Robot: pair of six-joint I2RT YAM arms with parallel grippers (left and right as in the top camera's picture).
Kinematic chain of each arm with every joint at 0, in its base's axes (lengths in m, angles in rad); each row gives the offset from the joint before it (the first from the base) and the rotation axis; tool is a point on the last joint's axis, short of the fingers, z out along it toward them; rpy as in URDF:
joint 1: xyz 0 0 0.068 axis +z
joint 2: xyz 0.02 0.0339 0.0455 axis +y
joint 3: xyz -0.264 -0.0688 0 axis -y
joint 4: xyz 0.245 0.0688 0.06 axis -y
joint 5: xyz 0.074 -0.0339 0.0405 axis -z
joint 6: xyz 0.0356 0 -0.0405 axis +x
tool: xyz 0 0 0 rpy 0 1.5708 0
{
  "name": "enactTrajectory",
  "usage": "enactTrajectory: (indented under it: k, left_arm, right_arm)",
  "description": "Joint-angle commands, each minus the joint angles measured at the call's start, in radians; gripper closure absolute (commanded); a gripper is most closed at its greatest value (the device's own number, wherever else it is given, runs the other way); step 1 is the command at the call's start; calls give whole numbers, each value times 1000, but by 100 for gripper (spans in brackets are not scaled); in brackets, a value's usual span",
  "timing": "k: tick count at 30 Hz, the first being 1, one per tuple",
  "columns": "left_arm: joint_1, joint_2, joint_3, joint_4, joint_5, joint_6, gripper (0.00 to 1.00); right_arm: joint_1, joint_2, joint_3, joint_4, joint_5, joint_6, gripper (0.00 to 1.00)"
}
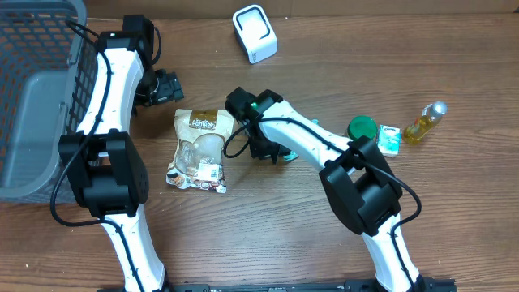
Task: Scan the item barcode
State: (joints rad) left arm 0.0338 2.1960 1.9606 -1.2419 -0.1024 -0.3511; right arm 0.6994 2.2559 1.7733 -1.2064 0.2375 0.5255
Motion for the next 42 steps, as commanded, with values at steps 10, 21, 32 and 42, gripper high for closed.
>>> enactTrajectory:
  k: [10,21,32,42]
  left_arm:
    - [5,0,11,-2,-12,8,0]
    - [5,0,11,-2,-12,8,0]
    - [5,0,11,-2,-12,8,0]
    - [5,0,11,-2,-12,8,1]
  right_arm:
    - [-8,0,-2,40,-185,6,70]
    - [-8,1,-2,313,-121,2,93]
    - [-8,2,-23,320,14,2,92]
    - [-14,2,-80,285,110,3,88]
